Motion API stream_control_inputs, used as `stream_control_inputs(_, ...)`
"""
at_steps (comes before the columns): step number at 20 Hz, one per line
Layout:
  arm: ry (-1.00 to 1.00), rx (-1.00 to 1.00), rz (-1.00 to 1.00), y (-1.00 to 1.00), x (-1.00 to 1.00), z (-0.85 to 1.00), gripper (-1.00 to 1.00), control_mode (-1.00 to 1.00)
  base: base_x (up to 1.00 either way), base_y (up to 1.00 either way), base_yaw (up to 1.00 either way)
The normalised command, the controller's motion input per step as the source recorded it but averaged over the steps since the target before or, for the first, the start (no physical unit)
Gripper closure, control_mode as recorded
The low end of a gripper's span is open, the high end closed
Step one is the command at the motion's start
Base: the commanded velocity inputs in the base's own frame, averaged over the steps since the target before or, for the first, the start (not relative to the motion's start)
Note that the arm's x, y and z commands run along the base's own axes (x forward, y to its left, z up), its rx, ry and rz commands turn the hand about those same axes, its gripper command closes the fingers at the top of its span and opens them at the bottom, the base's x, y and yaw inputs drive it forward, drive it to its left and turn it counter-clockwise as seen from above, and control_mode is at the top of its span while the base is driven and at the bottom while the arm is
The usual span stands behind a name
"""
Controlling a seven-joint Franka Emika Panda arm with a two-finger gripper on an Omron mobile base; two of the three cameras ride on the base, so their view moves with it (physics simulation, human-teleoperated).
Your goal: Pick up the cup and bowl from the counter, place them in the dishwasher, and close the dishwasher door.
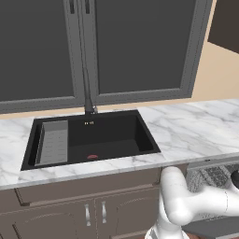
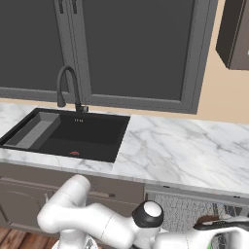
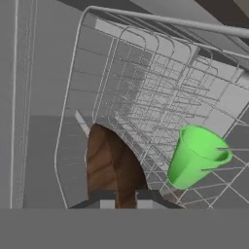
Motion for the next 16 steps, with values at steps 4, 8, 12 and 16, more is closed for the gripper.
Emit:
stream_control_inputs(4,0.0,0.0,0.0,0.0,0.04,-0.65,1.0,-1.0,0.0,0.0,0.0)
stream_control_inputs(8,0.0,0.0,0.0,0.0,0.19,-0.69,1.0,-1.0,0.0,0.0,0.0)
stream_control_inputs(12,0.0,0.0,0.01,0.0,0.18,-0.97,1.0,-1.0,0.0,0.0,0.0)
stream_control_inputs(16,0.0,0.0,0.03,0.0,0.01,-1.0,1.0,-1.0,0.0,0.0,0.0)
